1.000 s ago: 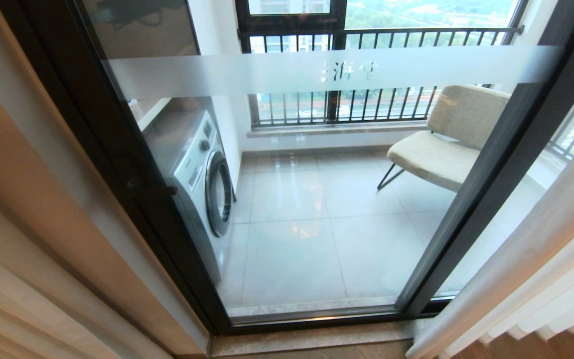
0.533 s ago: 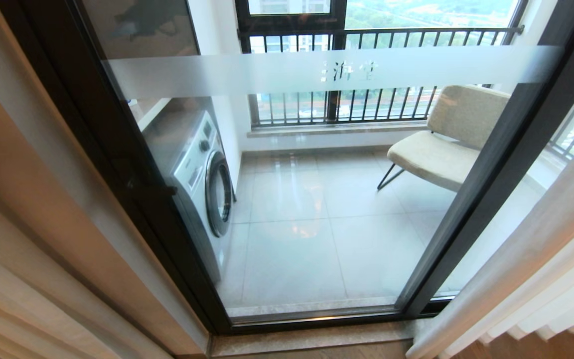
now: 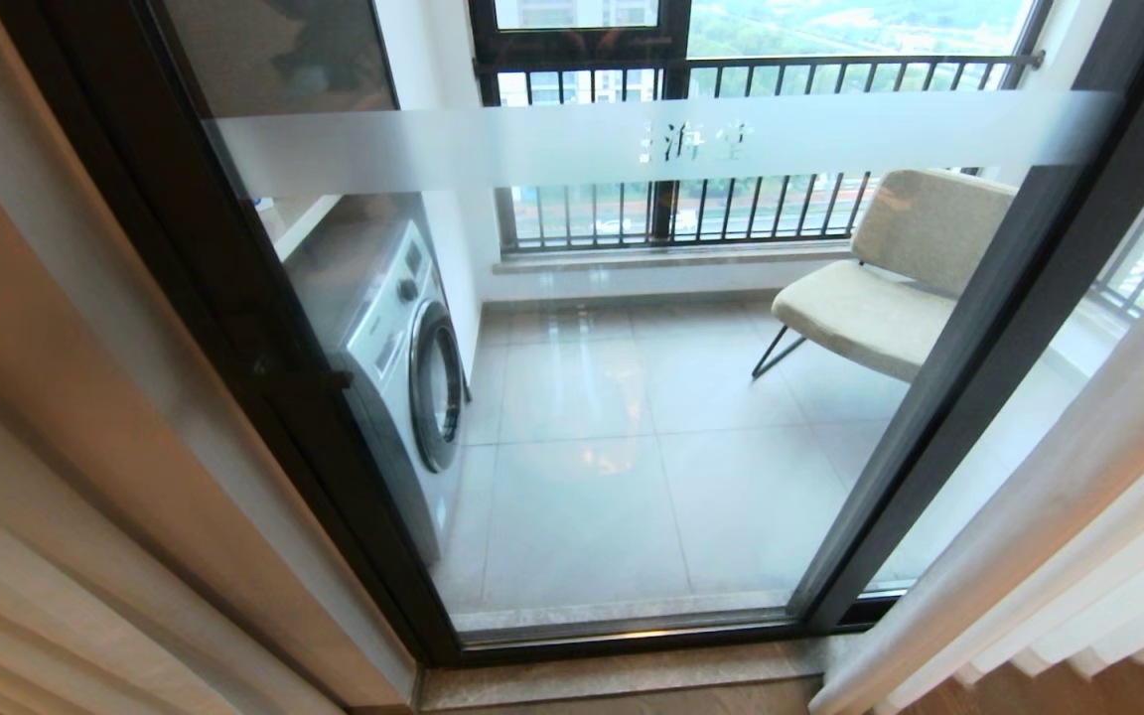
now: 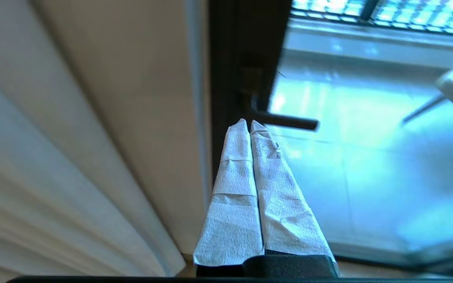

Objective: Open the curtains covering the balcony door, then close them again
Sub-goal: Pull the inner curtains open on both sides

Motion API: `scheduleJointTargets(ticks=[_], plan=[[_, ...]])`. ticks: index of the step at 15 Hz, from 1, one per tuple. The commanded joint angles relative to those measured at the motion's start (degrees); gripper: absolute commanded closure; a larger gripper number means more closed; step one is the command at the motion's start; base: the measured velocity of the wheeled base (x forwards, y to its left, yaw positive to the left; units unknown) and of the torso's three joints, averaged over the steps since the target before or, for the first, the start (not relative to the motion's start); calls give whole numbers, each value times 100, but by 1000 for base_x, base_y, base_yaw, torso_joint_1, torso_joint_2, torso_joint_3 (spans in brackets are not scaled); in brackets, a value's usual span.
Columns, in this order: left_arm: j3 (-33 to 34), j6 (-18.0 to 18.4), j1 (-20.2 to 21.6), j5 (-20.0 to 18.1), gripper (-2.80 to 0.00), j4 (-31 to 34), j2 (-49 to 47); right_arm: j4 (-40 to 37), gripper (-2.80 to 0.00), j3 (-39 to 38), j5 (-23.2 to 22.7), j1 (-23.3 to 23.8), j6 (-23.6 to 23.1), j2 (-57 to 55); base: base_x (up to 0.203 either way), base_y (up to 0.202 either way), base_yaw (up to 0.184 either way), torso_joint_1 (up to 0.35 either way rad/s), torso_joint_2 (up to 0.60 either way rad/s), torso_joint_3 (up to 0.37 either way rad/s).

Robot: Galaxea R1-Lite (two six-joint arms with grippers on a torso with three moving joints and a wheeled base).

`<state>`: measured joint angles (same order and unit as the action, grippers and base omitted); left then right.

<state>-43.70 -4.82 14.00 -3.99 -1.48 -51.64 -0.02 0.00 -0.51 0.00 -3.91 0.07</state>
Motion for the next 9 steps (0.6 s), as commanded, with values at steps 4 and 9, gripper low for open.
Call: scheduleJointTargets(ticks=[4, 9], plan=[[974, 40, -1341, 49, 0, -10, 752, 2, 0, 0, -4, -9, -4, -7, 0, 0, 0, 0, 0, 0], [1991, 139, -1446, 140, 0, -59, 1739, 2, 0, 0, -2, -6, -4, -7, 0, 0, 0, 0, 0, 0]])
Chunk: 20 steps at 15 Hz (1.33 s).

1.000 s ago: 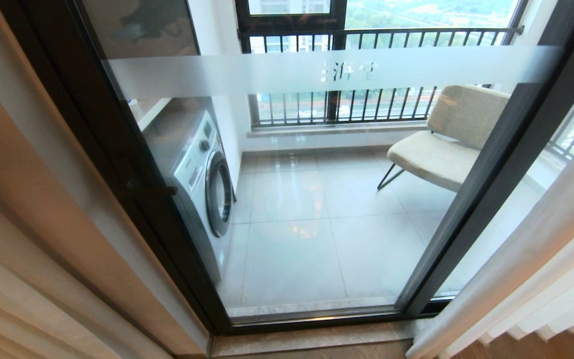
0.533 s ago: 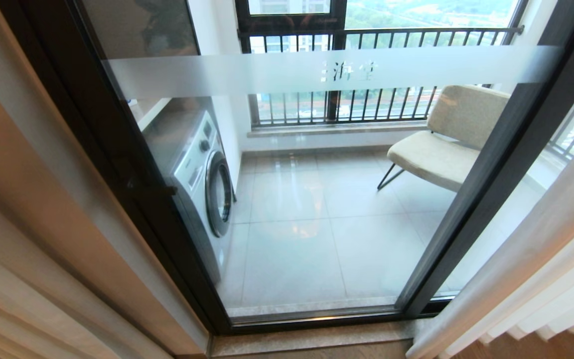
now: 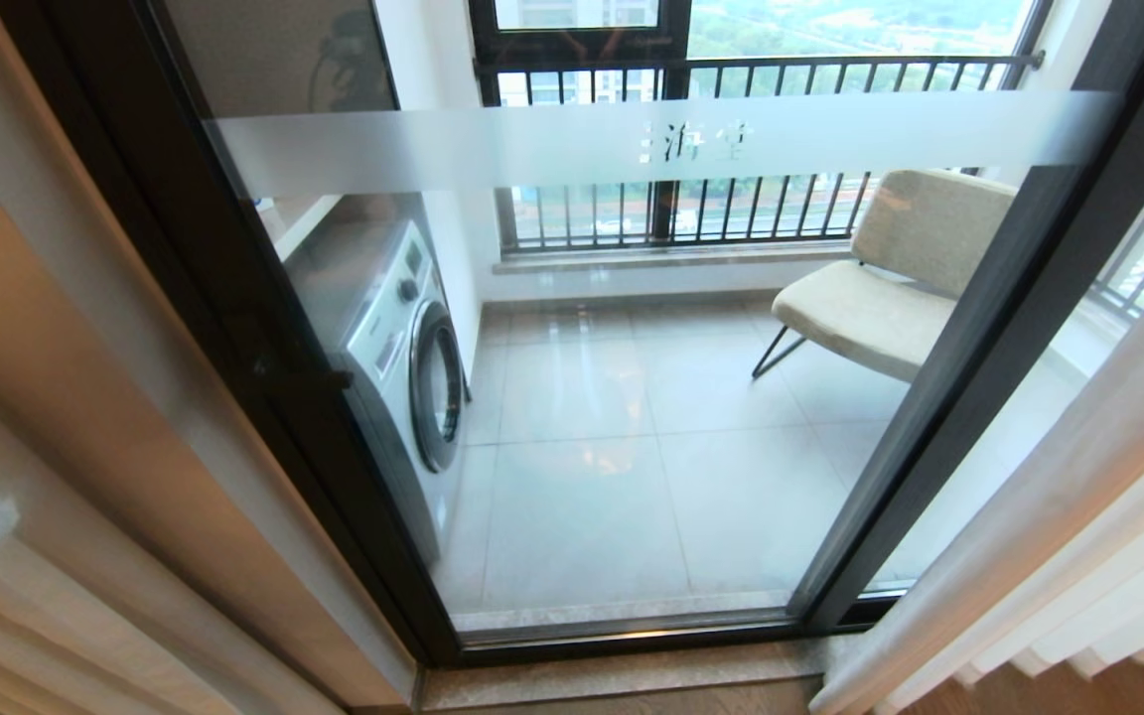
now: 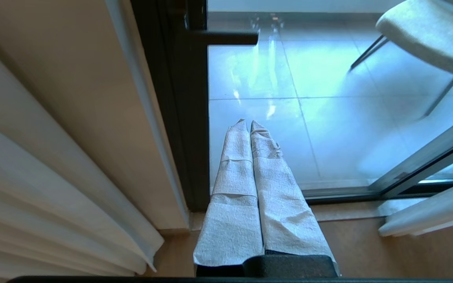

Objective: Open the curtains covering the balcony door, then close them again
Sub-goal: Pull the inner curtains open on both sides

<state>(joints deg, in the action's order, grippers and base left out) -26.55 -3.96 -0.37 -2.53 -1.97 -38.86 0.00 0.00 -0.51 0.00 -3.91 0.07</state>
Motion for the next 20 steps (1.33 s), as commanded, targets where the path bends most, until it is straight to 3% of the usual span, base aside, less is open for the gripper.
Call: scheduleJointTargets(ticks=[1, 12, 16, 20], plan=[[436, 200, -6, -3, 0, -12, 635, 0, 0, 0, -2, -8, -4, -7, 0, 0, 0, 0, 0, 0], [1980, 343, -15, -51, 0, -5, 2416, 0, 0, 0, -2, 0, -4, -7, 0, 0, 0, 0, 0, 0], [2378, 697, -89, -78, 0, -13, 2706, 0, 0, 0, -2, -6, -4, -7, 0, 0, 0, 0, 0, 0], [2613, 769, -49, -28, 0, -16, 2999, 0, 0, 0, -9, 0, -4, -7, 0, 0, 0, 0, 0, 0]])
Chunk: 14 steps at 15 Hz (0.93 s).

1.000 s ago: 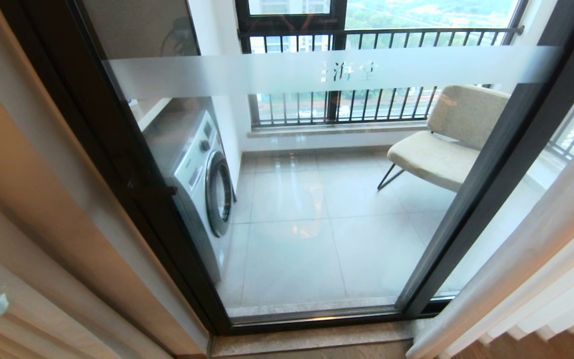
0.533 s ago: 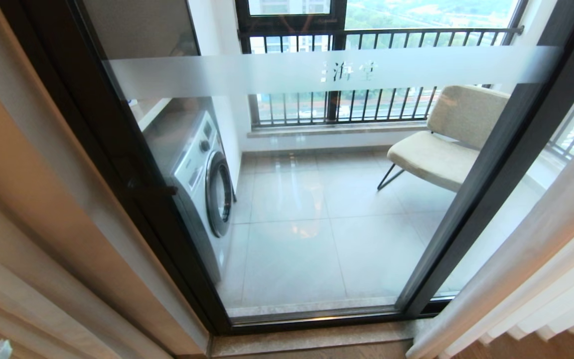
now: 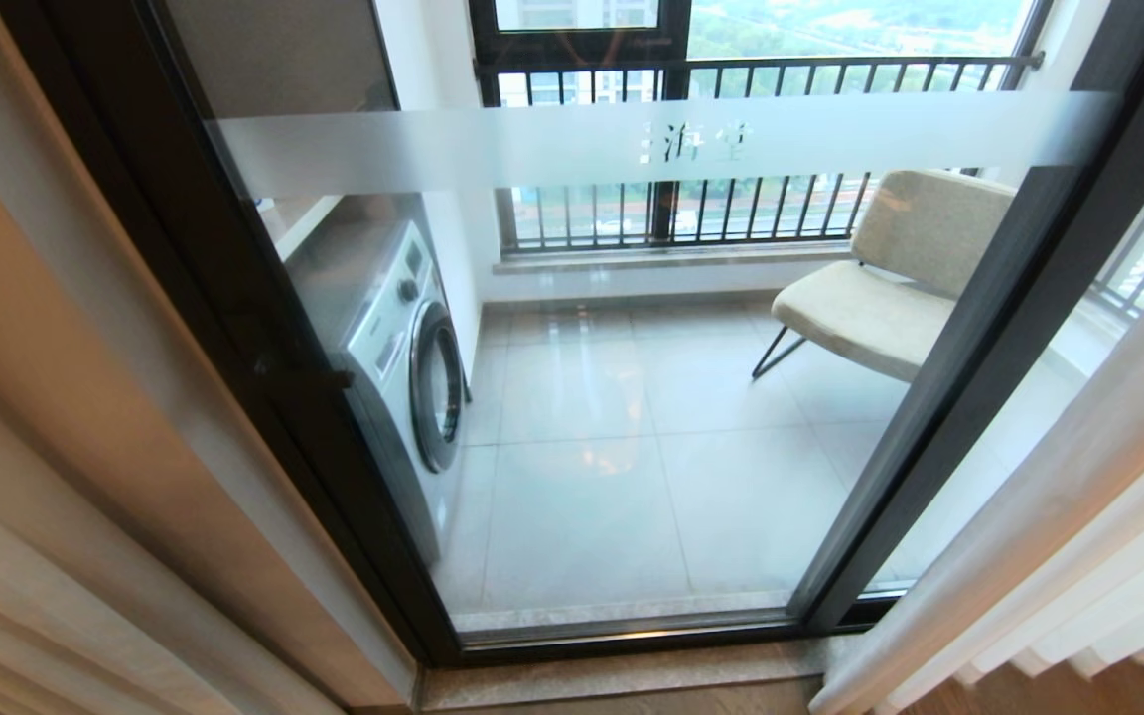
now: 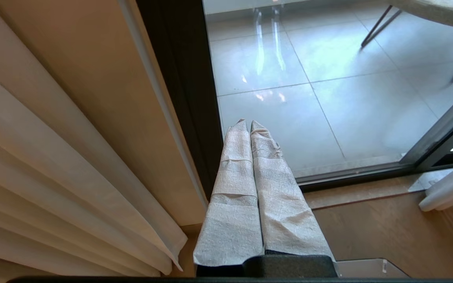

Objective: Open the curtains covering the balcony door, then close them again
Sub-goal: Pull the inner curtains open on both sides

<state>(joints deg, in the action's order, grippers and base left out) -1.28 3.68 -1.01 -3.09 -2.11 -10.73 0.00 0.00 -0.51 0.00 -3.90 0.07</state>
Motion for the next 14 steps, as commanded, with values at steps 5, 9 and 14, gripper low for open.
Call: scheduleJointTargets(ticks=[5, 9, 14], plan=[[119, -12, 81, 144, 0, 182, 812, 0, 0, 0, -2, 0, -5, -7, 0, 0, 0, 0, 0, 0], [119, -34, 84, 155, 0, 185, 1073, 0, 0, 0, -10, 0, -5, -7, 0, 0, 0, 0, 0, 0], [119, -43, 84, 151, 0, 193, 1073, 0, 0, 0, -2, 0, -5, -7, 0, 0, 0, 0, 0, 0]])
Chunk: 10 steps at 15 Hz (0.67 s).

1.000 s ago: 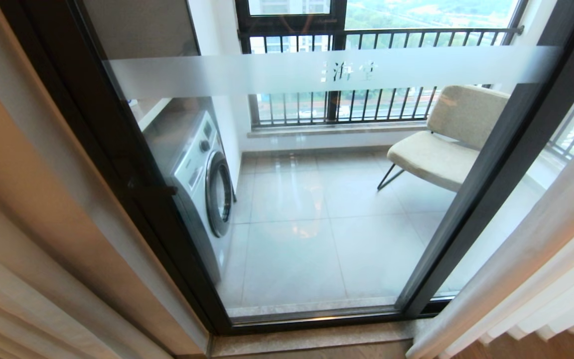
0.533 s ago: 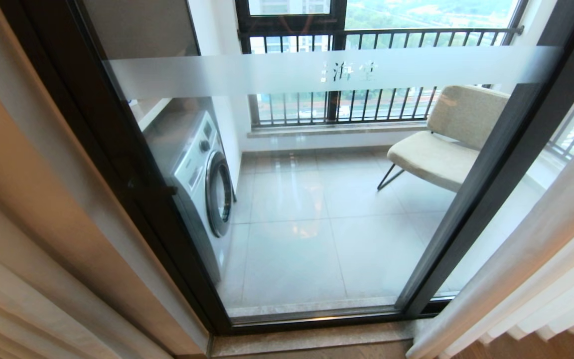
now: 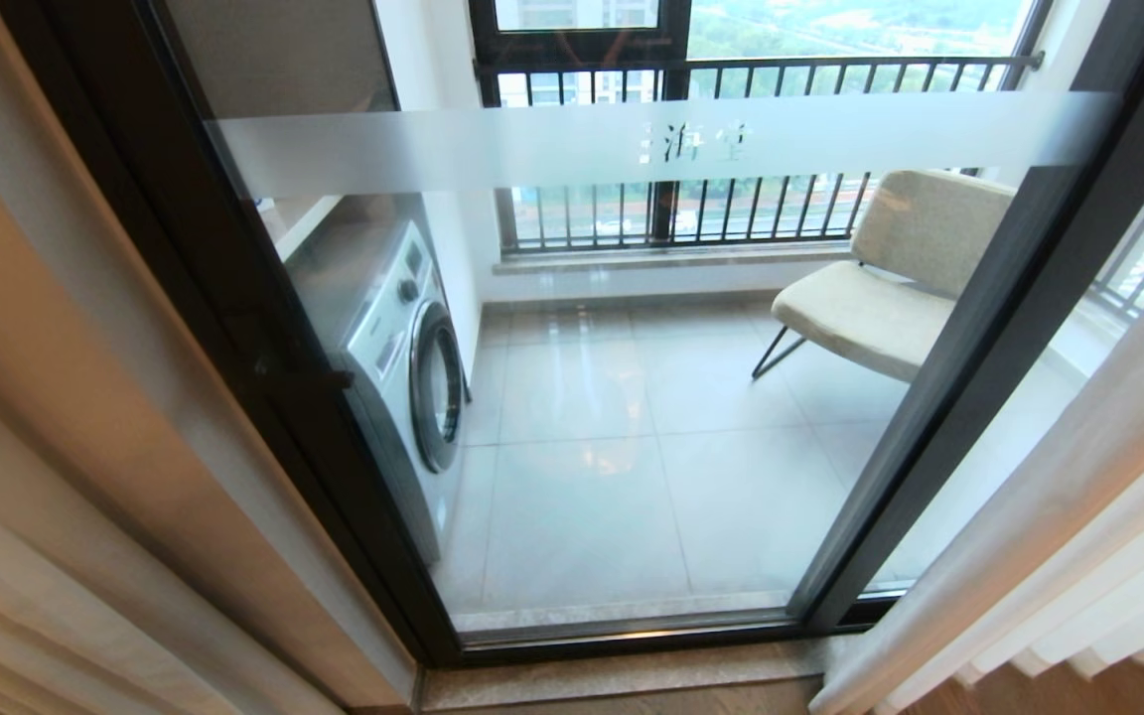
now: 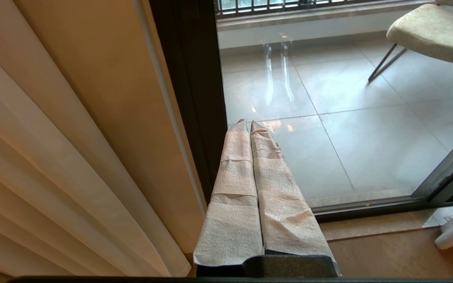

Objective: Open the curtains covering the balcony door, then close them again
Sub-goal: Pull the inner curtains open on both sides

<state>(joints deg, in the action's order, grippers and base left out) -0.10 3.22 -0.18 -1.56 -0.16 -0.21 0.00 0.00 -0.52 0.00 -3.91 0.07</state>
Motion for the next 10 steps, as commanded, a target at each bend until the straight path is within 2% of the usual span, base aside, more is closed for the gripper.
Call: scheduleJointTargets(ticks=[1, 10], plan=[[1, 3, 1, -2, 0, -2, 21, 0, 0, 0, 0, 0, -5, -7, 0, 0, 0, 0, 0, 0], [1, 3, 1, -2, 0, -2, 21, 0, 0, 0, -1, -1, -5, -7, 0, 0, 0, 0, 0, 0]])
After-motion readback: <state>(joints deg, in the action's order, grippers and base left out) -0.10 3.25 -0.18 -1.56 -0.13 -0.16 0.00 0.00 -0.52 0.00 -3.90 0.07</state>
